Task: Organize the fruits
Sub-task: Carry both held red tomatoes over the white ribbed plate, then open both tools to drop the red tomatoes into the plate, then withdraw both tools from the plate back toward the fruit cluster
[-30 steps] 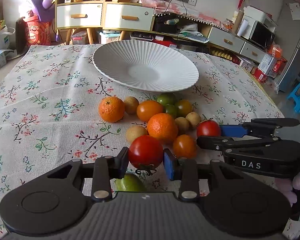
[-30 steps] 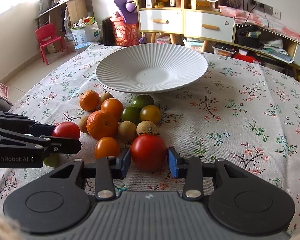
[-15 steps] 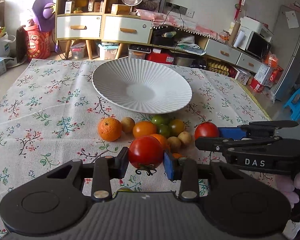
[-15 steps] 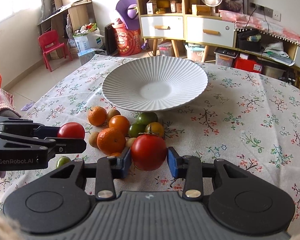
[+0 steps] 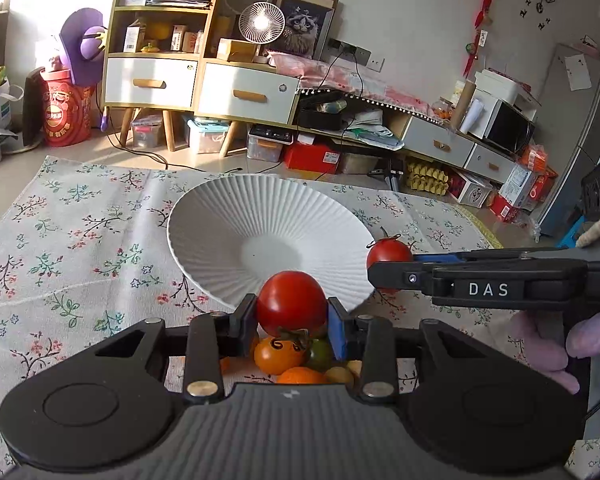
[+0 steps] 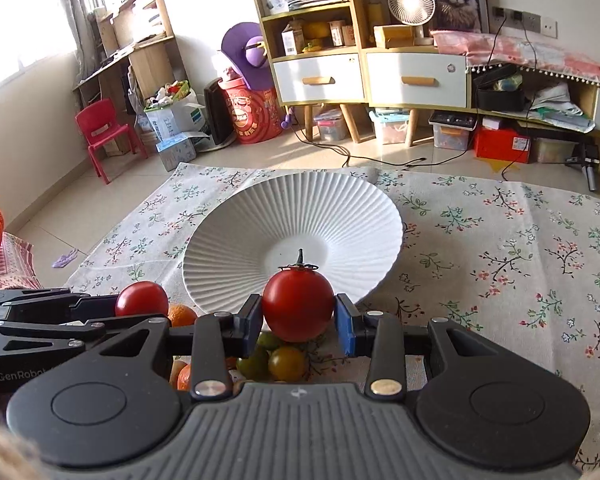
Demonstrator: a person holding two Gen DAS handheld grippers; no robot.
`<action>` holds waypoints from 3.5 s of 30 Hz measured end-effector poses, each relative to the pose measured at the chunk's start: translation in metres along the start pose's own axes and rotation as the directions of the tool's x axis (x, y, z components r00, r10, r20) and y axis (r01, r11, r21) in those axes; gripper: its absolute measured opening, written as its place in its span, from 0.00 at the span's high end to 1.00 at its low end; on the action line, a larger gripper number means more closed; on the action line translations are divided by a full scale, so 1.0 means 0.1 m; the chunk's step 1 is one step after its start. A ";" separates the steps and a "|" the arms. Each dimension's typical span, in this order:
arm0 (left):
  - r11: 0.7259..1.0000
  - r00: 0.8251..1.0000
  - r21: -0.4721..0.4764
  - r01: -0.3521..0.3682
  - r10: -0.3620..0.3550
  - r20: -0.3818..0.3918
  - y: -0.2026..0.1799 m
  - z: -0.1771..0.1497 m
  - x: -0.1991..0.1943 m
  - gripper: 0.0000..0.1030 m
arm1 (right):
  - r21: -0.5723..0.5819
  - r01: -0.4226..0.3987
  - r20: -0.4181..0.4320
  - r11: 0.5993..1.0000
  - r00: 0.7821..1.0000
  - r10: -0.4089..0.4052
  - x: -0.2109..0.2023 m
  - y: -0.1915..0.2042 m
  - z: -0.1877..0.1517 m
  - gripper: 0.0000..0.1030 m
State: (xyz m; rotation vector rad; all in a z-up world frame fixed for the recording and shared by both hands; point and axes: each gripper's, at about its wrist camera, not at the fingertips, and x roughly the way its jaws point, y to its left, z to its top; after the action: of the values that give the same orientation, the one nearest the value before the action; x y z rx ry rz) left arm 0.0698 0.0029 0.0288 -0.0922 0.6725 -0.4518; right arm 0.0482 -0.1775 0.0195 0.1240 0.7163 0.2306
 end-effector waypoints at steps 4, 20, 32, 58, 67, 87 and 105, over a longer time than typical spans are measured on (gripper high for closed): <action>1.000 1.000 0.018 0.017 -0.017 -0.001 0.00 0.08 0.20 0.66 | 0.023 -0.016 -0.012 1.000 1.000 0.017 0.16 -0.11 0.14 0.66; 0.994 0.999 0.110 0.025 -0.019 -0.047 0.08 0.13 0.75 0.66 | -0.013 -0.043 -0.064 0.999 0.997 0.042 0.64 -0.19 0.33 0.66; 0.989 0.998 0.146 0.009 0.000 -0.063 0.08 0.11 0.86 0.66 | -0.031 -0.043 -0.087 0.999 0.995 0.040 0.79 -0.18 0.37 0.66; 0.977 0.998 0.210 -0.043 0.051 -0.033 -0.13 0.18 0.44 0.04 | -0.061 -0.011 0.015 0.998 1.000 0.012 0.28 -0.16 0.35 0.19; 0.982 0.996 0.183 -0.036 0.049 -0.068 -0.15 0.05 0.16 0.03 | -0.074 0.025 0.030 0.997 0.999 -0.023 -0.04 -0.11 0.16 0.07; 0.984 0.986 0.143 -0.109 0.125 -0.108 0.07 -0.41 -0.18 0.03 | -0.093 -0.013 0.014 0.996 1.000 0.014 -0.25 0.08 -0.30 0.01; 0.983 0.959 0.170 -0.068 0.112 -0.259 0.19 -0.73 -0.34 0.03 | -0.200 -0.040 -0.078 0.979 0.997 0.024 -0.19 0.38 -0.76 0.01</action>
State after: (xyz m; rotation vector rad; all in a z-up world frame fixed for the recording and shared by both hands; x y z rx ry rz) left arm 0.0084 0.0392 -0.0124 0.1541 0.8997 -0.4324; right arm -0.0221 -0.1423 -0.0183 -0.0668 0.7623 0.3386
